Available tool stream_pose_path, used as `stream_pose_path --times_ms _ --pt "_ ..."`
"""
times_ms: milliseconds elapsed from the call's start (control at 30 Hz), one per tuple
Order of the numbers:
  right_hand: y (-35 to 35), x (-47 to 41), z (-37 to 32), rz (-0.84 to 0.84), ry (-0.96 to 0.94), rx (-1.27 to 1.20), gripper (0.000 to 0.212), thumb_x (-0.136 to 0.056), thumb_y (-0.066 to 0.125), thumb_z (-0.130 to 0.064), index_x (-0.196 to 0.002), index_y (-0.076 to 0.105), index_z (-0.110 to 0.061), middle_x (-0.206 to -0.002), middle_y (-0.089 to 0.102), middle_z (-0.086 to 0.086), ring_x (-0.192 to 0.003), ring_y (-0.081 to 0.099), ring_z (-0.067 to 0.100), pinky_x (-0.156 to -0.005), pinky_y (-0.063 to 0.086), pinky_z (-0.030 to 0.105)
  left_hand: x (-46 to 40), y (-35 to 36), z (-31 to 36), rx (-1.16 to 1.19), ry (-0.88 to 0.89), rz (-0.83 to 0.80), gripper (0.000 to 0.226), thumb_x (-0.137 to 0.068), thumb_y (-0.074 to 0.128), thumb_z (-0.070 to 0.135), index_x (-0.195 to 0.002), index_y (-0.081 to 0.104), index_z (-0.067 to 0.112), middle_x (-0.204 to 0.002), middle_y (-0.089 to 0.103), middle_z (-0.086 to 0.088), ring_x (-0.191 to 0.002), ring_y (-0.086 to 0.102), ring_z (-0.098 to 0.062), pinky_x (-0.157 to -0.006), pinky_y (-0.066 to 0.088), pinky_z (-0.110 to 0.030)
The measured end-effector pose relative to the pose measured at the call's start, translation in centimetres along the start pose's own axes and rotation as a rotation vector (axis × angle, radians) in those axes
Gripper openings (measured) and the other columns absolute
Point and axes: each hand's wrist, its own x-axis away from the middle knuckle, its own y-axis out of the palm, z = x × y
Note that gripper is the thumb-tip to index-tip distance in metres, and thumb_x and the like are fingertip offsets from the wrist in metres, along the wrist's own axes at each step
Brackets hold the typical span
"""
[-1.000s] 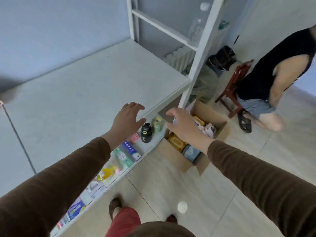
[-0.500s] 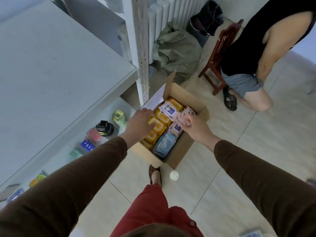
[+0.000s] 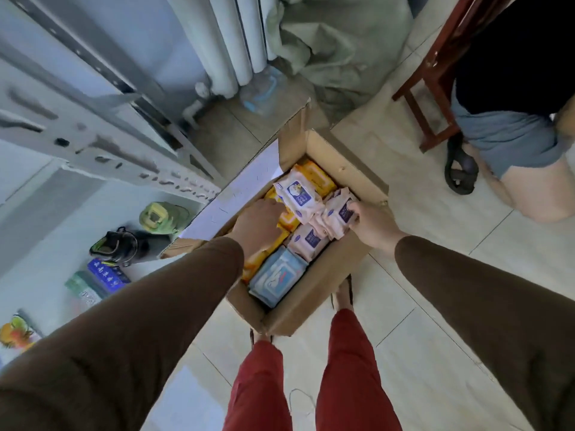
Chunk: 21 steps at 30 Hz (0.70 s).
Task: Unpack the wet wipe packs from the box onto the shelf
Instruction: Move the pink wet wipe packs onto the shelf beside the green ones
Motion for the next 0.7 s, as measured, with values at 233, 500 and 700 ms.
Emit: stream_pose_path --times_ms 233,500,700 --pt "3.8 -12.8 5.2 -0.159 -0.231 0.342 0.039 -0.092 0.053 -0.008 -0.131 0.049 -0.009 -0.128 0.053 0.012 -0.117 0.054 0.028 -0.094 0.047 0.037 -12.9 5.3 -0.1 -0.285 -0.005 -0.111 0.051 -0.089 0.06 0.011 -0.137 0.048 0.019 -0.135 0.053 -0.003 -0.124 0.052 -0.026 -0.09 0.052 -0.039" --pt "7.8 -20.3 7.0 -0.089 -0.572 0.814 0.038 -0.093 0.041 -0.006 -0.131 0.043 -0.003 -0.127 0.054 0.015 -0.119 0.049 0.031 -0.098 0.044 0.041 -22.9 10.3 -0.2 -0.638 0.228 -0.085 0.067 -0.087 0.062 0.012 -0.147 0.033 0.015 -0.15 0.037 -0.006 -0.137 0.039 -0.023 -0.101 0.044 -0.039" --pt "8.8 -21.4 8.4 0.003 -0.691 0.993 0.035 -0.09 0.036 -0.008 -0.123 0.045 -0.003 -0.112 0.06 0.012 -0.105 0.053 0.03 -0.09 0.043 0.04 -23.9 12.5 -0.6 -0.732 0.233 0.014 0.063 -0.081 0.065 0.012 -0.137 0.037 0.021 -0.13 0.053 -0.001 -0.119 0.049 -0.025 -0.09 0.041 -0.036"
